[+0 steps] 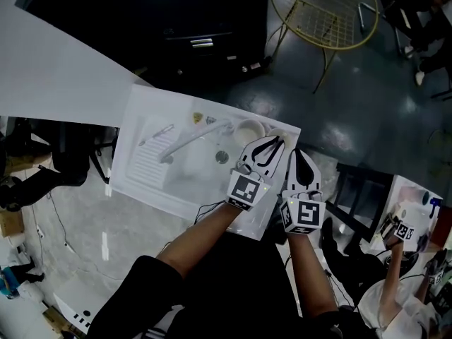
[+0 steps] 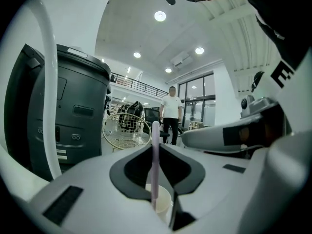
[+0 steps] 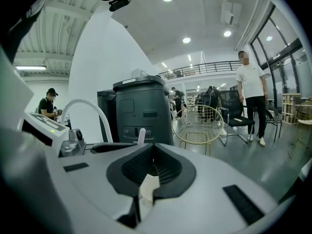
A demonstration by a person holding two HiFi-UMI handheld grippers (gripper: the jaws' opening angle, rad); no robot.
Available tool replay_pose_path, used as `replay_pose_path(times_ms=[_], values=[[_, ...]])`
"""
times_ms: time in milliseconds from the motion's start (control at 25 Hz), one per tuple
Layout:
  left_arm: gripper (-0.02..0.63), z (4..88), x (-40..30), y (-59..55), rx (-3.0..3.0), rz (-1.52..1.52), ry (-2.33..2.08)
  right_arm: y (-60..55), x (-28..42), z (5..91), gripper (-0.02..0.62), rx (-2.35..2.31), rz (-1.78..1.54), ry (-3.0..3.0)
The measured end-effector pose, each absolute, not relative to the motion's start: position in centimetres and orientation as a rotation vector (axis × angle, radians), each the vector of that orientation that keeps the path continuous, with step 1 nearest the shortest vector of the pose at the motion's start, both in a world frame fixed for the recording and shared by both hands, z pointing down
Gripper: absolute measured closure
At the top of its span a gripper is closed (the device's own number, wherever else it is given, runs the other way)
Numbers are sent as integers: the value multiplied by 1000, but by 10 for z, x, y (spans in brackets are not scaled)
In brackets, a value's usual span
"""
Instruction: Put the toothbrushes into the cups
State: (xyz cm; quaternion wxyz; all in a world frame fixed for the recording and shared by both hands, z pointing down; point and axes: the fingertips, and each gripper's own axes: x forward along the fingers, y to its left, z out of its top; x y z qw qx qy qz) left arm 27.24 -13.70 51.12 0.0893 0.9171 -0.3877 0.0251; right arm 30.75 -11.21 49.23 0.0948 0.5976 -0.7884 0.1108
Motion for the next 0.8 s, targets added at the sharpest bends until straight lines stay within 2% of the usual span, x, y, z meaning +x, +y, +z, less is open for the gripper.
replay_pose_path(times_ms=[800], values=[[548, 512, 290, -163, 2724, -5, -1087, -121, 327, 515, 576, 1816, 406, -2263]])
